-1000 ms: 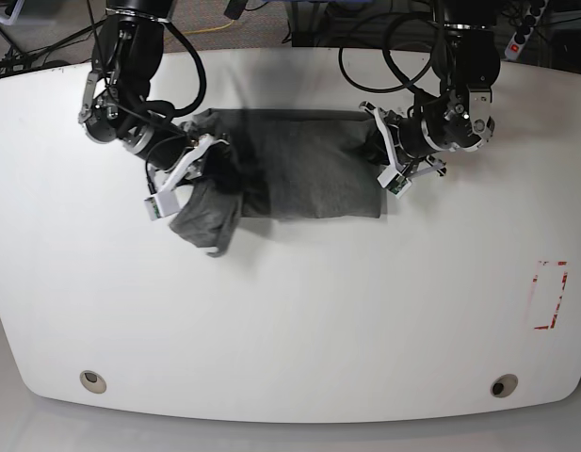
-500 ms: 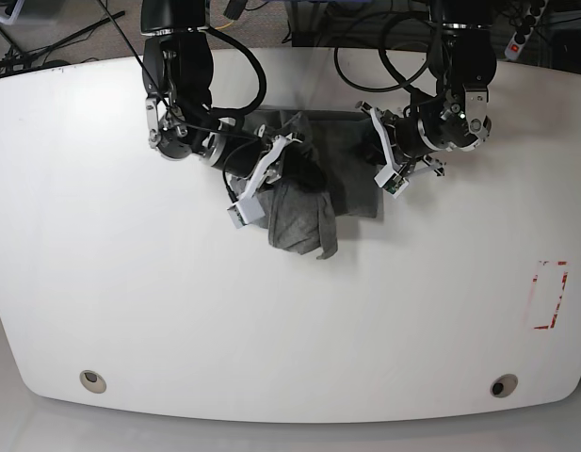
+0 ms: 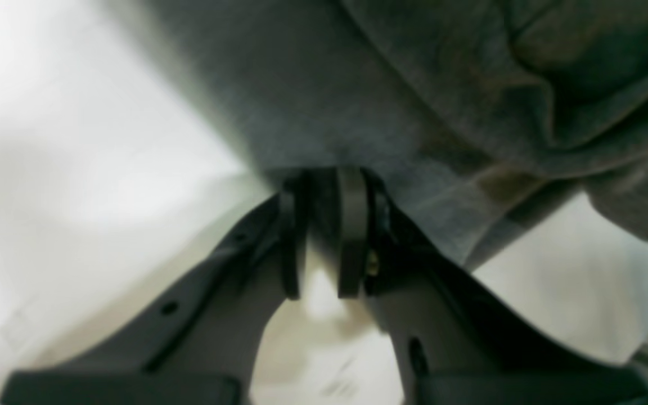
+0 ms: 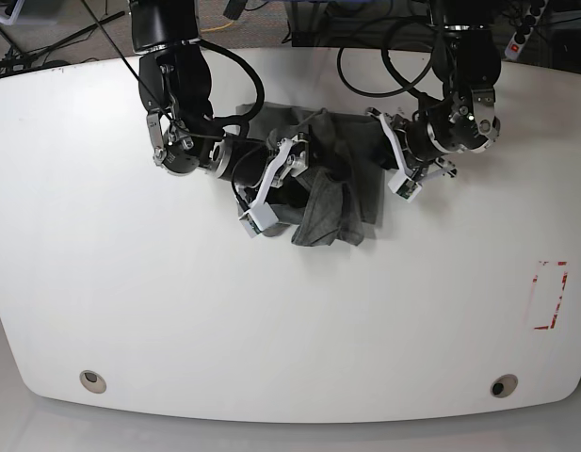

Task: Fold the T-shirt properly
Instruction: 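Fold the strip's other end with the right gripper toward the left gripper, then grasp the folded bundle's sides with both grippers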

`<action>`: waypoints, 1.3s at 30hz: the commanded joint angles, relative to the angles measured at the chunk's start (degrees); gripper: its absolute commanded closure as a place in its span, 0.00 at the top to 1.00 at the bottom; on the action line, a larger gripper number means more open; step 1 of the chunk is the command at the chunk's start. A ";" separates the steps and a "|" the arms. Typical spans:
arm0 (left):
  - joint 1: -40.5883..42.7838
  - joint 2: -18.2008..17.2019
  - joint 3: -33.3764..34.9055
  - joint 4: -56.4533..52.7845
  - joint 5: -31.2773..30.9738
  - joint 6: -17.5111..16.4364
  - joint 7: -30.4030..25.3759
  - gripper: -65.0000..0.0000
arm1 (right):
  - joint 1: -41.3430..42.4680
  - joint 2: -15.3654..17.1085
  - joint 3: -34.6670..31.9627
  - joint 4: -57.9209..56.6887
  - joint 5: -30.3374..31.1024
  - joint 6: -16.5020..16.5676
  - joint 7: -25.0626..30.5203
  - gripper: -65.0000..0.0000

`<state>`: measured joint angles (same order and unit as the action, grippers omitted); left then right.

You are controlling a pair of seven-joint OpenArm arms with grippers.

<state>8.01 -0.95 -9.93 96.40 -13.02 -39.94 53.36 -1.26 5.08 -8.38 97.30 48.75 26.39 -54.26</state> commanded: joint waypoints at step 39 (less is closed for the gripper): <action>11.81 -15.09 -29.49 14.06 -22.54 -0.06 -1.19 0.13 | 3.59 0.15 -21.38 4.46 -6.51 0.38 0.24 0.87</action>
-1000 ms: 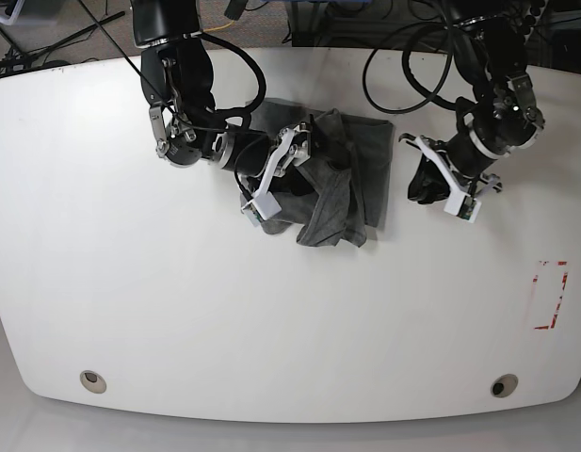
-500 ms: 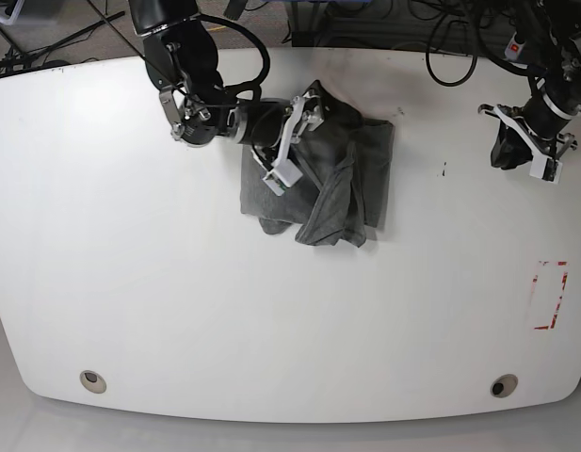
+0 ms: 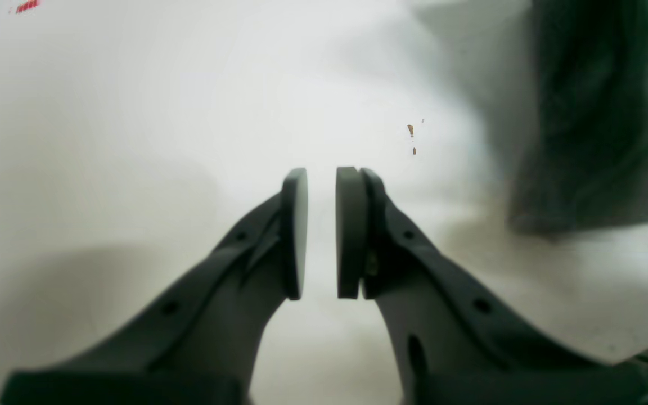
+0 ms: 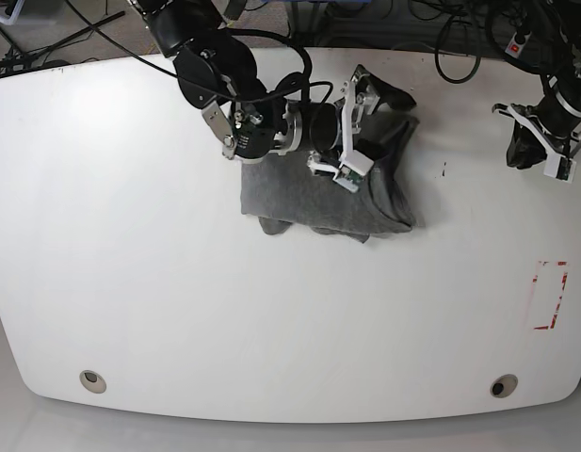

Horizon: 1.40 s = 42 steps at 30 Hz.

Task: Fold the T-shirt properly
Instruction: 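Grasp the folded bundle's sides with both grippers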

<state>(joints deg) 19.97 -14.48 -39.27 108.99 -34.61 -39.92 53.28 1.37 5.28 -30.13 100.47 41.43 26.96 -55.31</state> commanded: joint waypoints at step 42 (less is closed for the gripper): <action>-9.99 -4.55 46.96 0.24 14.96 -0.08 -1.28 0.13 | 11.43 8.74 22.00 -21.04 -14.57 0.25 10.25 0.35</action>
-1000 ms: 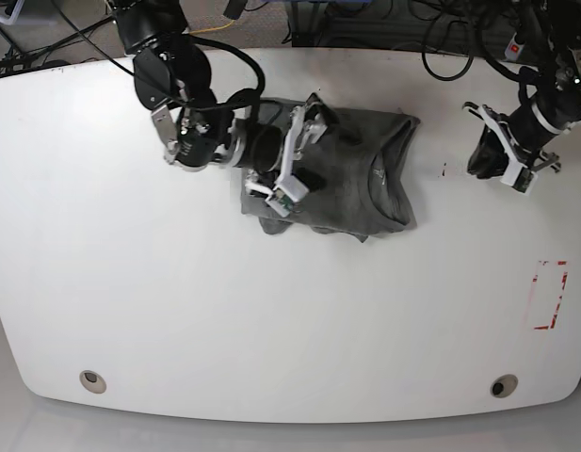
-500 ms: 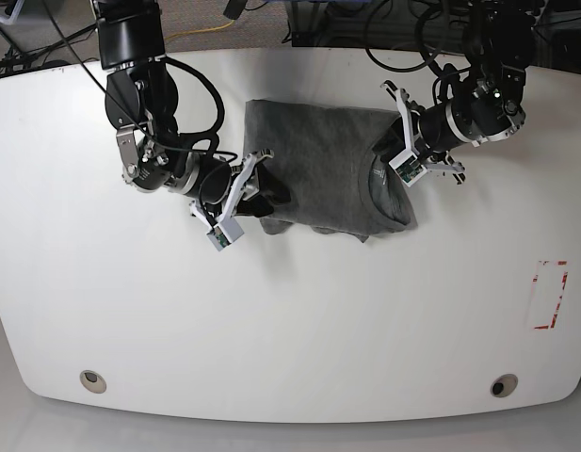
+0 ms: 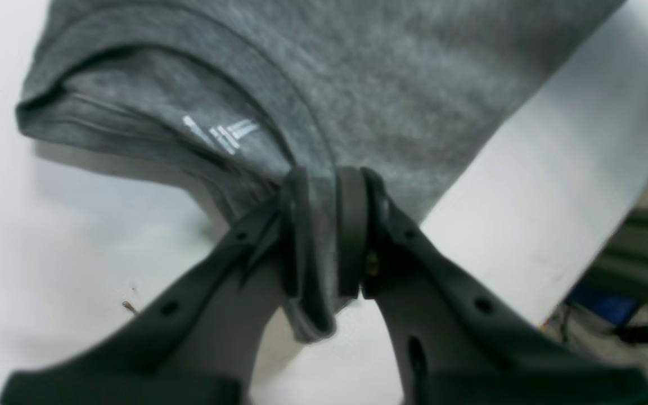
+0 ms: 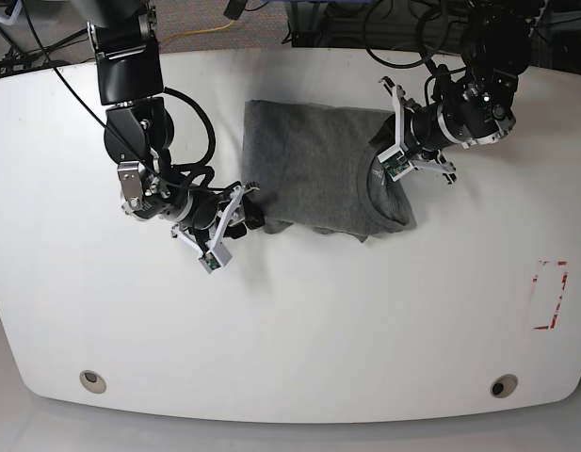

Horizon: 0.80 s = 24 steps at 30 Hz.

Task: Fold the T-shirt properly
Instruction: 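Grasp the folded bundle's sides with both grippers, then carry the folded shirt with the left gripper to the table's corner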

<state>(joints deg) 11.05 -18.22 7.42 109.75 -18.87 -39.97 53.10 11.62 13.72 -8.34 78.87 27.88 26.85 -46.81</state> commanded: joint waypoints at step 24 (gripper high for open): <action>-24.46 -1.17 9.77 -23.73 -0.77 -0.03 -1.10 0.13 | -11.66 2.15 0.03 10.76 -9.37 0.45 4.83 0.34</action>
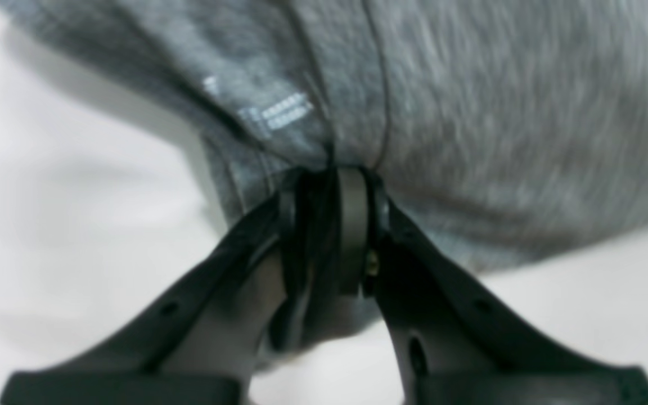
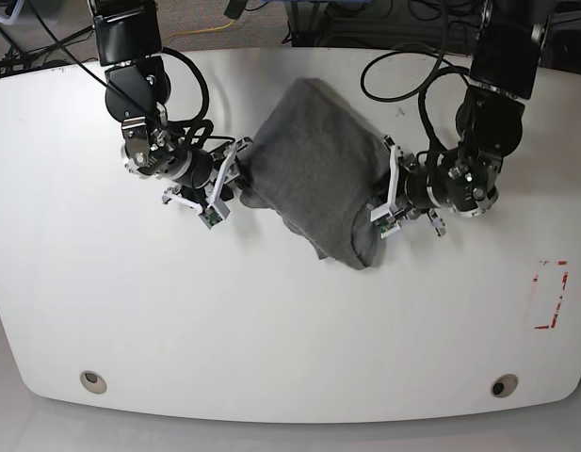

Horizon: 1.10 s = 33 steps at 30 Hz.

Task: Fold the T-shirt properly
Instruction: 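Carry the folded shirt with the left gripper to the table's corner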

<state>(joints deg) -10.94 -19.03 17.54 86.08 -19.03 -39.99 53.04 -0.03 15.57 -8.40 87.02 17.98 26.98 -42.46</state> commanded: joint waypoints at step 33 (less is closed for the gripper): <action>6.76 3.51 -12.49 15.67 -0.71 5.75 0.99 0.54 | -0.27 -2.43 -16.43 8.84 1.14 -0.21 -4.18 0.33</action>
<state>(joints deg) -3.99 -15.57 5.37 100.77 -19.31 -35.38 54.65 -1.15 13.04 -25.12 93.97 18.41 26.94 -47.59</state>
